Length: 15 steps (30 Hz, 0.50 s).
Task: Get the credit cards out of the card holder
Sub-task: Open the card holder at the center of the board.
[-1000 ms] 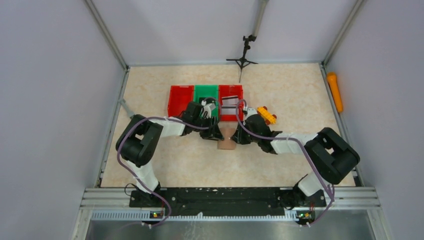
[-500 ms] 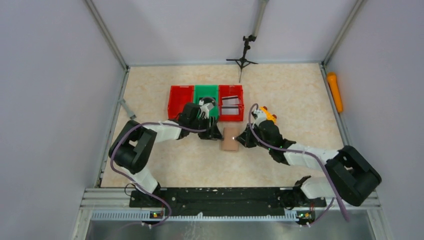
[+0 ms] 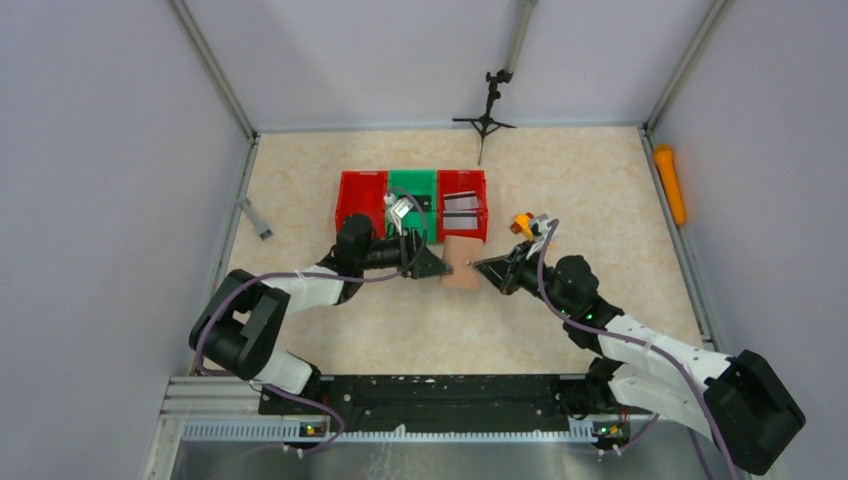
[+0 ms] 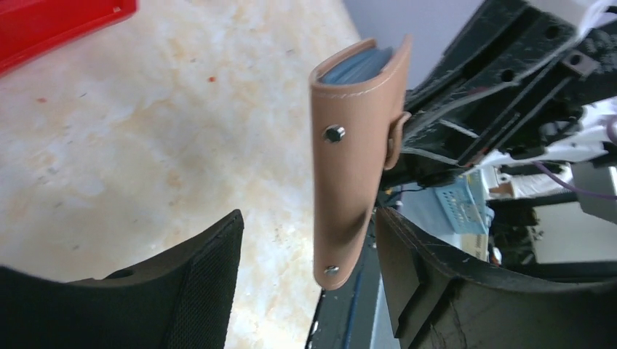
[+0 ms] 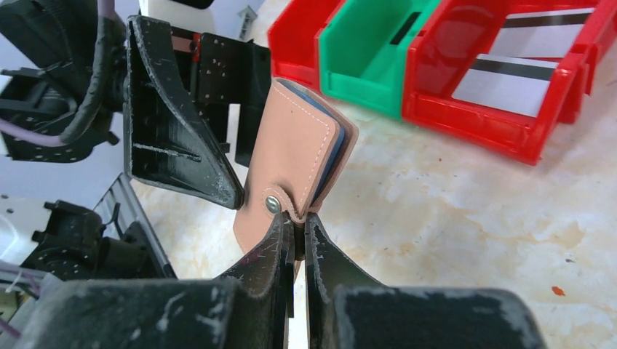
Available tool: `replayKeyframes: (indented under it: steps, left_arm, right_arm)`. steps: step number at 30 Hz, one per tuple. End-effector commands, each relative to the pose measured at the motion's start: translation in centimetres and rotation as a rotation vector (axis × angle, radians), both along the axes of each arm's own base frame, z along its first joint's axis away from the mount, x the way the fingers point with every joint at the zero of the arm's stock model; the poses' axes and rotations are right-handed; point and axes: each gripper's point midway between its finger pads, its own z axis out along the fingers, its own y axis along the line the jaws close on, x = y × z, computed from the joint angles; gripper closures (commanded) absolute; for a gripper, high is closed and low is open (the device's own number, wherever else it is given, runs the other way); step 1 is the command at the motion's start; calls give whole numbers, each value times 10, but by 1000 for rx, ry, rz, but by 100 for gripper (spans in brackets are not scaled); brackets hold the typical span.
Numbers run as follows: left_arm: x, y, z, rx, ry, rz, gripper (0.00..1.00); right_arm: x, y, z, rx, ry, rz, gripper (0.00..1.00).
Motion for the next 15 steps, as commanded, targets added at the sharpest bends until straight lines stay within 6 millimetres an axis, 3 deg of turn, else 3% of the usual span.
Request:
replayKeyframes:
  steps: [1, 4, 8, 9, 11, 12, 13, 15]
  left_arm:
    - [-13, -7, 37, -156, -93, -112, 33]
    - [-16, -9, 40, -175, -84, -146, 43]
    - [-21, -11, 48, -230, -87, -182, 75]
    - [-21, -12, 48, -229, -88, -181, 91]
    - [-14, -12, 41, -195, -81, -150, 100]
    - [-9, -12, 34, -159, -76, -125, 100]
    - [-4, -10, 27, -113, -76, -93, 100]
    - [10, -3, 9, 15, -82, 4, 100]
  right_arm:
    - [-6, 8, 37, 97, -126, 66, 100]
    - [-5, 10, 34, 90, -117, 73, 100]
    - [3, 15, 24, 50, -77, 69, 100]
    - [7, 15, 17, 27, -55, 58, 92]
    - [19, 12, 3, -33, -2, 2, 62]
    - [25, 8, -5, -63, 29, -36, 44]
    - [27, 5, -10, -81, 48, -58, 34]
    - [27, 3, -14, -92, 53, -65, 24]
